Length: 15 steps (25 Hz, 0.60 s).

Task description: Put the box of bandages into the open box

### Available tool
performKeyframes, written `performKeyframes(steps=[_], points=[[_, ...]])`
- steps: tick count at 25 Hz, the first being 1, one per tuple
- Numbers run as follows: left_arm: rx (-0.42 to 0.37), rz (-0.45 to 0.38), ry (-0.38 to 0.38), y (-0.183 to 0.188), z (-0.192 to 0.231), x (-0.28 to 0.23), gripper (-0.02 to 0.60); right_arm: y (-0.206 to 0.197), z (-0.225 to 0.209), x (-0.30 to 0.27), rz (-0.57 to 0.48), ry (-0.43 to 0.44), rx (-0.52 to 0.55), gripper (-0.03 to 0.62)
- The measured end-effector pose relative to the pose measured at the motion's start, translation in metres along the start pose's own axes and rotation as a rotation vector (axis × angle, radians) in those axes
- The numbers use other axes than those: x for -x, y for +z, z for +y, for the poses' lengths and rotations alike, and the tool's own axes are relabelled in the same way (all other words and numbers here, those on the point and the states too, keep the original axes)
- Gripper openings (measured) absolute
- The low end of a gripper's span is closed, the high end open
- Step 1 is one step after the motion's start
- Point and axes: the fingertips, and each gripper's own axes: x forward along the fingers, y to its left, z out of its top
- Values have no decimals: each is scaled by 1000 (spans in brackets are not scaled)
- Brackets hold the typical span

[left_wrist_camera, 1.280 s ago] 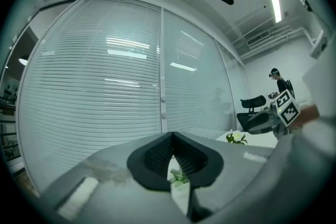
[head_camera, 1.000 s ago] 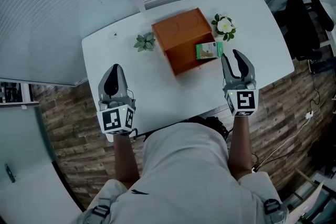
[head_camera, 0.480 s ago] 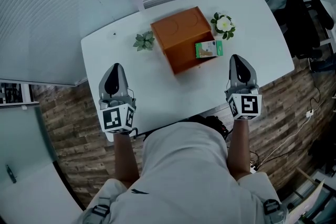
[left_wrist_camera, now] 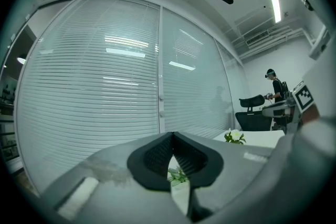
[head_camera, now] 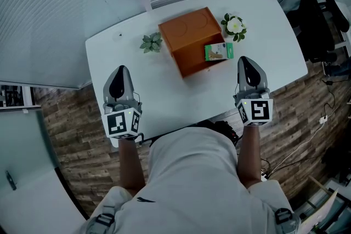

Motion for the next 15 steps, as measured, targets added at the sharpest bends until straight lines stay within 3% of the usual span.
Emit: performKeyframes(steps=[15], points=[[2, 1, 4, -1, -1, 0, 5, -2, 1, -1, 9, 15, -14, 0]])
